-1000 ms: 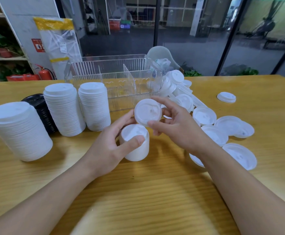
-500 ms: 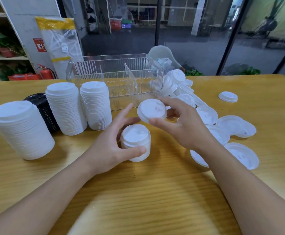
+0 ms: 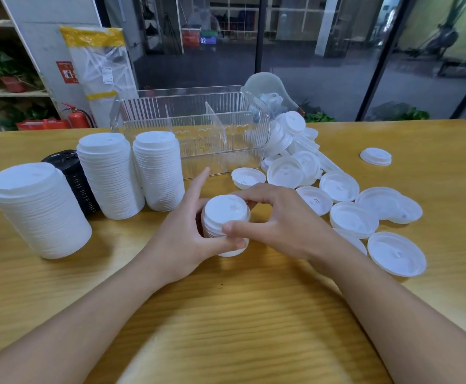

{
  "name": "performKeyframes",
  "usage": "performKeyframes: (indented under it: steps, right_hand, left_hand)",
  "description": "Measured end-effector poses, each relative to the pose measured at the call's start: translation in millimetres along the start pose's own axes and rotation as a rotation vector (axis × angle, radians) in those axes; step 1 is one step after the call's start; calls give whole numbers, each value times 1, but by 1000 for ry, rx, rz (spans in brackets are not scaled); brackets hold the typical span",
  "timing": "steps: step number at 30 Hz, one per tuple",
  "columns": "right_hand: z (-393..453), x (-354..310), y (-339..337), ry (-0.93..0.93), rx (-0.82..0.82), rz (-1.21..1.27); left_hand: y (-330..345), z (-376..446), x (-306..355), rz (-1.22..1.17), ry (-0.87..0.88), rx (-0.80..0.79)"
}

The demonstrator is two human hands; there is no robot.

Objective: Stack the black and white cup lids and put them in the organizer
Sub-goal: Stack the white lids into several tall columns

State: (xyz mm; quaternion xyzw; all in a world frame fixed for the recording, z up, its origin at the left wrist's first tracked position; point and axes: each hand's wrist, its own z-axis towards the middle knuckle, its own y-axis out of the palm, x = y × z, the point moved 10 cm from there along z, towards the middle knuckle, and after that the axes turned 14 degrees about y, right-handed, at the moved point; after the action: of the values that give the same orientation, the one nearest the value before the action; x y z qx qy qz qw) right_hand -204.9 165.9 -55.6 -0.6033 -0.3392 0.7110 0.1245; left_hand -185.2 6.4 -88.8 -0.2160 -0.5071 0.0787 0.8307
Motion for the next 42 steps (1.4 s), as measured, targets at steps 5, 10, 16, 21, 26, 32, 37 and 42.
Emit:
performKeyframes:
  steps: [5, 10, 16, 21, 26, 32, 37, 42]
  right_hand:
    - [2, -1, 5, -26, -51, -31]
    - [13, 21, -9, 93, 43, 90]
    - [20, 53, -21, 300, 179, -239]
    - [25, 61, -19, 353, 212, -418]
    - [25, 66, -21, 349, 227, -418]
    - [24, 57, -25, 276, 265, -414]
    - [22, 43, -33, 173, 327, -401]
    - [21, 37, -33, 138, 295, -313]
  left_hand:
    - [0, 0, -1, 47, -3, -21]
    - [1, -3, 1, 132, 31, -41]
    - [9, -3, -5, 88, 6, -101]
    - [13, -5, -6, 61, 2, -141]
    - [12, -5, -4, 75, 4, -138]
    - [10, -5, -3, 99, 8, -131]
    - [9, -6, -1, 117, 12, -122]
    - [8, -4, 0, 126, 28, -111]
